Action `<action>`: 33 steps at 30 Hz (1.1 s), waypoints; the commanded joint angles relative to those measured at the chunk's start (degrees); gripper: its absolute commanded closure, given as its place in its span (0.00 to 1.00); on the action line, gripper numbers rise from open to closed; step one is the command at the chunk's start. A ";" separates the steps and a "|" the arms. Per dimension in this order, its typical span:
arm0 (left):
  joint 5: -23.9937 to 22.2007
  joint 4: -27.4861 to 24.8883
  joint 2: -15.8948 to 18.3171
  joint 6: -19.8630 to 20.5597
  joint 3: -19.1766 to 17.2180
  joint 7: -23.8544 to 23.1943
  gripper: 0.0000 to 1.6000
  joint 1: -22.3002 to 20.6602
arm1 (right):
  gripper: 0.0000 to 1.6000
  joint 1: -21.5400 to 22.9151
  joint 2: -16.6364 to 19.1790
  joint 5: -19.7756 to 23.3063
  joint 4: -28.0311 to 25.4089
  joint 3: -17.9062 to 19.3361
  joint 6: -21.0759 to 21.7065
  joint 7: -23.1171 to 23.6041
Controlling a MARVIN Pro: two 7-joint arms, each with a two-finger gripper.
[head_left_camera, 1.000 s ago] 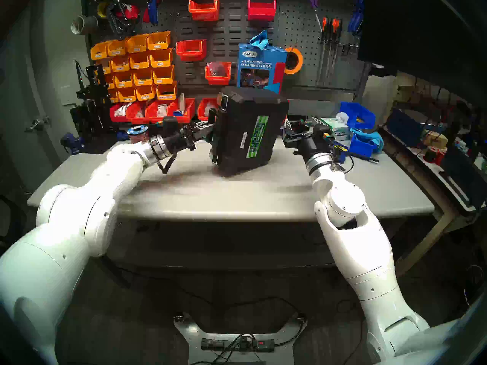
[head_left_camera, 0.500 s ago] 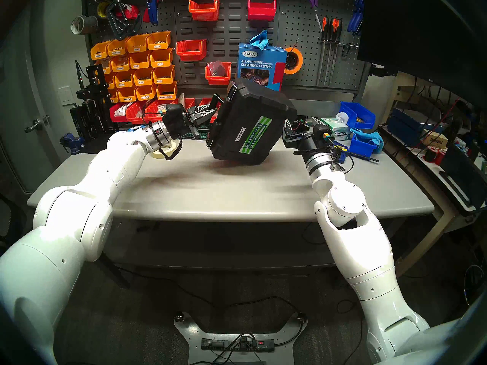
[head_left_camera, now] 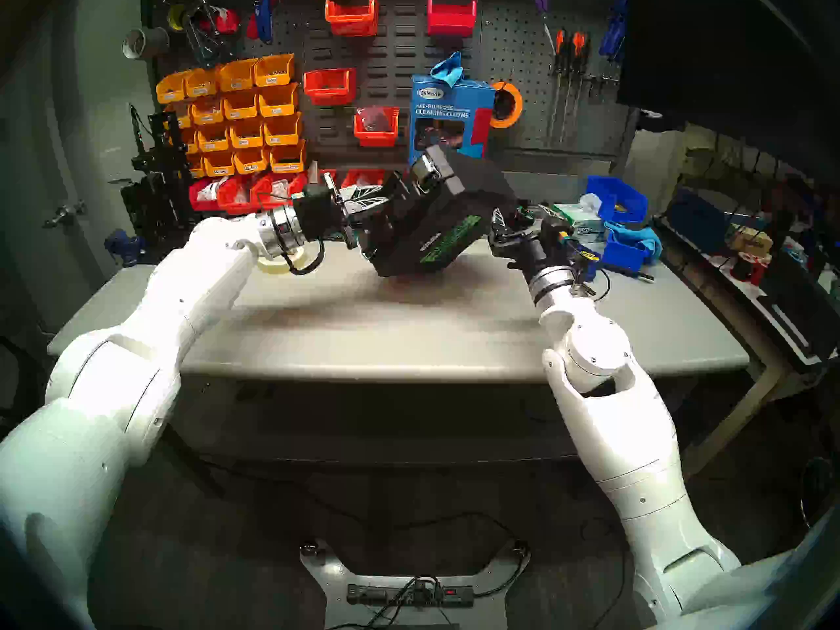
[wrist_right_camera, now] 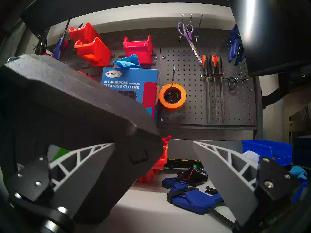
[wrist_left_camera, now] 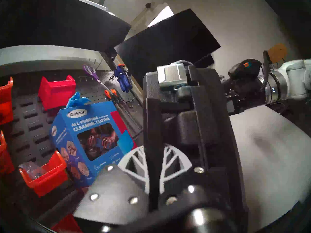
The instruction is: Open the tool box
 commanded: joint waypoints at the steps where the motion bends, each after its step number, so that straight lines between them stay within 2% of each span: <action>1: -0.12 -6.36 3.19 -1.93 3.98 -5.47 1.00 0.01 | 0.00 0.61 -0.11 -0.04 -1.00 -0.16 -0.27 0.17; 3: -0.20 -9.18 4.46 -1.96 5.54 -6.08 1.00 0.86 | 0.00 0.62 -0.11 -0.04 -0.96 -0.16 -0.28 0.18; 5: 0.05 -9.15 4.73 -2.44 7.39 -4.31 1.00 1.01 | 0.00 0.62 -0.12 -0.05 -0.93 -0.15 -0.29 0.17; 6: -0.04 -11.08 5.65 -2.32 8.29 -4.91 1.00 1.58 | 0.00 0.62 -0.13 -0.05 -0.90 -0.14 -0.29 0.16; 9: 0.18 -12.40 6.51 -2.39 9.93 -4.64 1.00 1.96 | 0.00 0.62 -0.13 -0.05 -0.86 -0.14 -0.30 0.15; 10: 0.60 -13.67 7.72 -2.59 12.09 -3.82 1.00 2.15 | 0.00 0.64 -0.14 -0.06 -0.82 -0.14 -0.31 0.14; 14: 1.19 -16.01 9.65 -2.95 14.68 -3.80 1.00 2.57 | 0.00 0.65 -0.15 -0.07 -0.79 -0.14 -0.33 0.13; 16: 1.33 -20.11 12.38 -2.85 17.19 -4.43 1.00 3.15 | 0.00 0.66 -0.15 -0.07 -0.81 -0.14 -0.36 0.14; 17: 1.67 -18.43 11.96 -3.45 18.43 -1.83 1.00 2.60 | 0.00 0.66 -0.14 -0.07 -0.82 -0.15 -0.36 0.14; 18: 1.34 -21.21 13.35 -2.89 18.71 -3.73 1.00 3.11 | 0.00 0.67 -0.13 -0.08 -0.84 -0.17 -0.37 0.15; 19: 1.45 -21.19 13.60 -3.01 19.66 -2.49 1.00 2.94 | 0.00 0.67 -0.13 -0.08 -0.85 -0.17 -0.38 0.17; 27: 0.71 -25.67 17.80 -2.26 26.56 -3.03 1.00 0.85 | 0.00 0.62 -0.06 -0.05 -1.03 -0.19 -0.39 0.45; 33: -1.37 -26.22 18.24 -1.64 31.21 -3.73 1.00 -1.98 | 0.00 0.52 -0.08 -0.06 -1.23 -0.10 -0.34 0.59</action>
